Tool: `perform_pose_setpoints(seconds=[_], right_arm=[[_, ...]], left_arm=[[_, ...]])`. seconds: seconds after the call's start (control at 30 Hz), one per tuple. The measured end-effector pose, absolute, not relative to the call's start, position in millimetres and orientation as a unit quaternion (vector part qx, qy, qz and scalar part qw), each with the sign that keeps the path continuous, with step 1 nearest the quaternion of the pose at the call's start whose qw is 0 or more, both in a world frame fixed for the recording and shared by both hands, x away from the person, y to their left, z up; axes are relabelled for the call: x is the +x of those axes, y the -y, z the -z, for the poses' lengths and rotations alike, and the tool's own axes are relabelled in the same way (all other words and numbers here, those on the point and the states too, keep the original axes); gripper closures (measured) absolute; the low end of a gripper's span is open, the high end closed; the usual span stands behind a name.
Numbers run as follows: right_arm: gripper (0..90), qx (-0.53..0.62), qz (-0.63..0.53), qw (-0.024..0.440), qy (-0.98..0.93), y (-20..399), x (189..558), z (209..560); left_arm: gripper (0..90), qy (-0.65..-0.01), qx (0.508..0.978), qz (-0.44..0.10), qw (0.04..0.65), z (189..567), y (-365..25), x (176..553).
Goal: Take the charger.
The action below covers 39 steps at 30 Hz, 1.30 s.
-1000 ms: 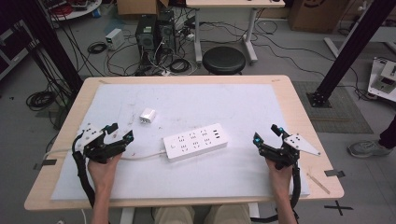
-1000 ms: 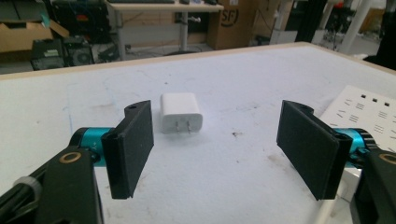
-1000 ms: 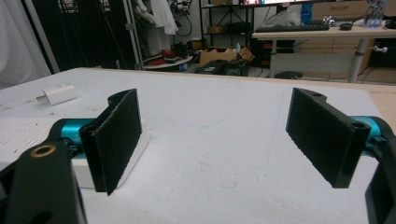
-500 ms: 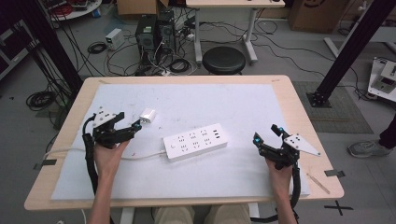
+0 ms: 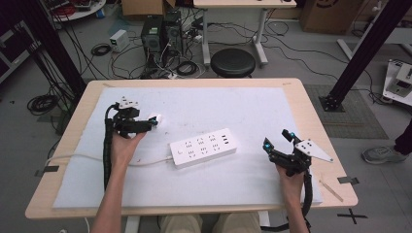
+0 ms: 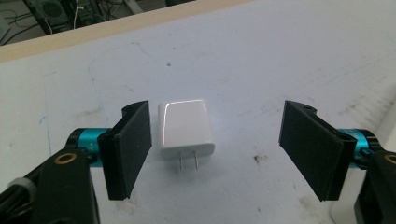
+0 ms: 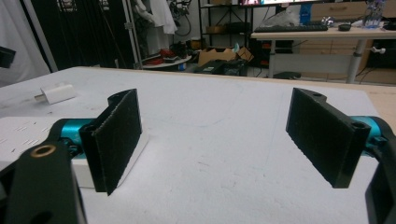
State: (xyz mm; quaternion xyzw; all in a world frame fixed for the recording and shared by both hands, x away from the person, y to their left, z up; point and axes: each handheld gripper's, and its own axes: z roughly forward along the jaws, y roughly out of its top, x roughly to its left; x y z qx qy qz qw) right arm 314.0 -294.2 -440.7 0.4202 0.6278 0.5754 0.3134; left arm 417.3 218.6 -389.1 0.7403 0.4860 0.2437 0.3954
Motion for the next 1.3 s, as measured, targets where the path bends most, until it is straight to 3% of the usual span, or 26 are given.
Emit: perform_pose_setpoints(seconds=[0.2,0.47,1.3], right_arm=[[18.5,0.423,-0.574,0.314,-0.627,294.4,313.8,440.6],[18.5,0.424,-0.573,0.313,-0.628,293.8,314.2,440.5],[18.5,0.422,-0.569,0.317,-0.63,292.7,313.8,440.5]], left_arm=[[25.4,-0.503,0.76,-0.212,0.354,400.9,-209.0,442.5],[28.1,-0.525,0.751,-0.212,0.339,415.8,-211.2,454.9],[31.6,-0.533,0.759,-0.203,0.314,439.0,-207.0,467.3]])
